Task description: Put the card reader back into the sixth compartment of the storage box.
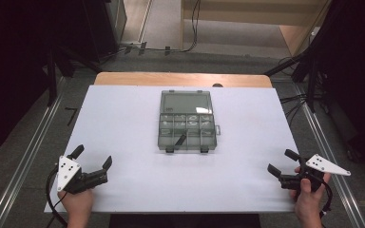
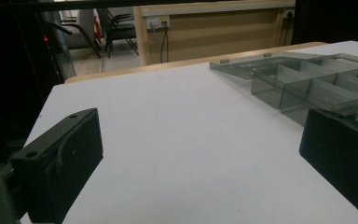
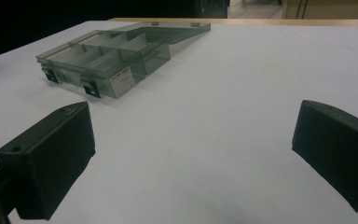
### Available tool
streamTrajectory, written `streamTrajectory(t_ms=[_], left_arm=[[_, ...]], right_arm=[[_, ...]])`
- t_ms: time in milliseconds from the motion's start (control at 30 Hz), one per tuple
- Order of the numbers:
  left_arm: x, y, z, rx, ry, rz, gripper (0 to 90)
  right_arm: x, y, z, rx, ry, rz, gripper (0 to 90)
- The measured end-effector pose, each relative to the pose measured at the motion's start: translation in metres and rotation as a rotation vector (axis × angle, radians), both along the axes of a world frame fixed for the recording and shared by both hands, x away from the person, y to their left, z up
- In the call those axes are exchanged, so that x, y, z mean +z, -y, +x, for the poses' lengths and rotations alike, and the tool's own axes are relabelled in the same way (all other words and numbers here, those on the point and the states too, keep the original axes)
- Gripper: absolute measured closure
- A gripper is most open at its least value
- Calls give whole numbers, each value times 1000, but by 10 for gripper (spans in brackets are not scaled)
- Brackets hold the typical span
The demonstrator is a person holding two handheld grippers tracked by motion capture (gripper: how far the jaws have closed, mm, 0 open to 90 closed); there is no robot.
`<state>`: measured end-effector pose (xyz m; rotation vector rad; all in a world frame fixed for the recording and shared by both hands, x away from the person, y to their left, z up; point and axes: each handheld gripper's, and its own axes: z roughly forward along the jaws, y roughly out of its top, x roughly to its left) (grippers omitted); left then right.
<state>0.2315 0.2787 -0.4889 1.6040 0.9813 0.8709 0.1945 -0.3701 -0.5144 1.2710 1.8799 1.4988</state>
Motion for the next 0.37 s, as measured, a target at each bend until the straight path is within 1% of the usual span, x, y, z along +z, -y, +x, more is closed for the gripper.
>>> streamTrajectory(t_ms=[100, 367], left_arm=[[0, 0, 0, 0, 1, -1, 0], [0, 1, 0, 2, 2, 3, 0]], right_arm=[[-1, -1, 0, 2, -2, -6, 0], [-1, 0, 0, -6, -5, 0, 0]])
